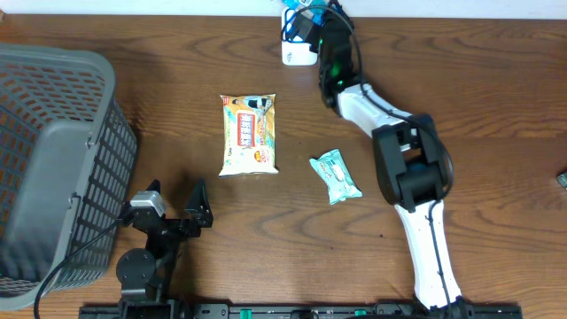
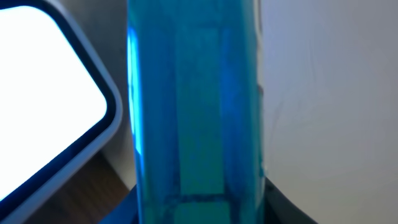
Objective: Scan the item barcode
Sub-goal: 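Move the bottle to the right edge and release it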
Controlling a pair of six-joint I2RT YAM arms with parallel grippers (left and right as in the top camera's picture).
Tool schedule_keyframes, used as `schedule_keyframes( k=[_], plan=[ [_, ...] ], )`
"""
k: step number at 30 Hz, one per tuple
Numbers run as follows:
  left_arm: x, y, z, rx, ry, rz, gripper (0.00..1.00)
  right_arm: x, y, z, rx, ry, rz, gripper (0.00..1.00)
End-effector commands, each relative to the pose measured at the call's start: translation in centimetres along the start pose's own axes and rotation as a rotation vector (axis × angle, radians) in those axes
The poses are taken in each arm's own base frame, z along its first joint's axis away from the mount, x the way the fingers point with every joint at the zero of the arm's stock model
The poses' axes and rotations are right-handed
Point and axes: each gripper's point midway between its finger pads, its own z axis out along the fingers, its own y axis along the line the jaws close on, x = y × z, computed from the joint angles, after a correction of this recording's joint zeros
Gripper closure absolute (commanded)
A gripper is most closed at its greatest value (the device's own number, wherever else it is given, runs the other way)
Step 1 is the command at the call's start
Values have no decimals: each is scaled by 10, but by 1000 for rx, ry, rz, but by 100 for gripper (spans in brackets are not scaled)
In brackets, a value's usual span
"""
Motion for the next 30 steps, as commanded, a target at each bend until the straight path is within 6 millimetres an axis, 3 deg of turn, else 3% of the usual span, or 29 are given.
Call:
schedule_keyframes(
  k=[1, 8, 11, 15, 20, 23, 26, 30],
  plan=[
    [14, 3, 1, -4, 42, -9, 2, -16, -12, -6, 74, 9, -52, 99],
    [14, 3, 1, -4, 42, -9, 2, -9, -24, -8, 129, 67, -30, 99],
    [14, 3, 1, -4, 42, -9, 2, 8, -35, -8, 160, 135, -24, 99],
    [14, 3, 1, -4, 42, -9, 2, 44, -60, -6, 211, 257, -33, 99],
    [14, 3, 1, -4, 42, -9, 2, 107, -99, -9, 203, 449, -45, 99],
    [14, 3, 1, -4, 42, -9, 2, 155, -112, -15, 149, 576, -30, 99],
    [14, 3, 1, -4, 42, -9, 2, 211, -115, -29, 89, 726, 0, 99],
    [14, 3, 1, -4, 42, -9, 2, 302, -110, -59, 33, 955, 80, 99]
  ],
)
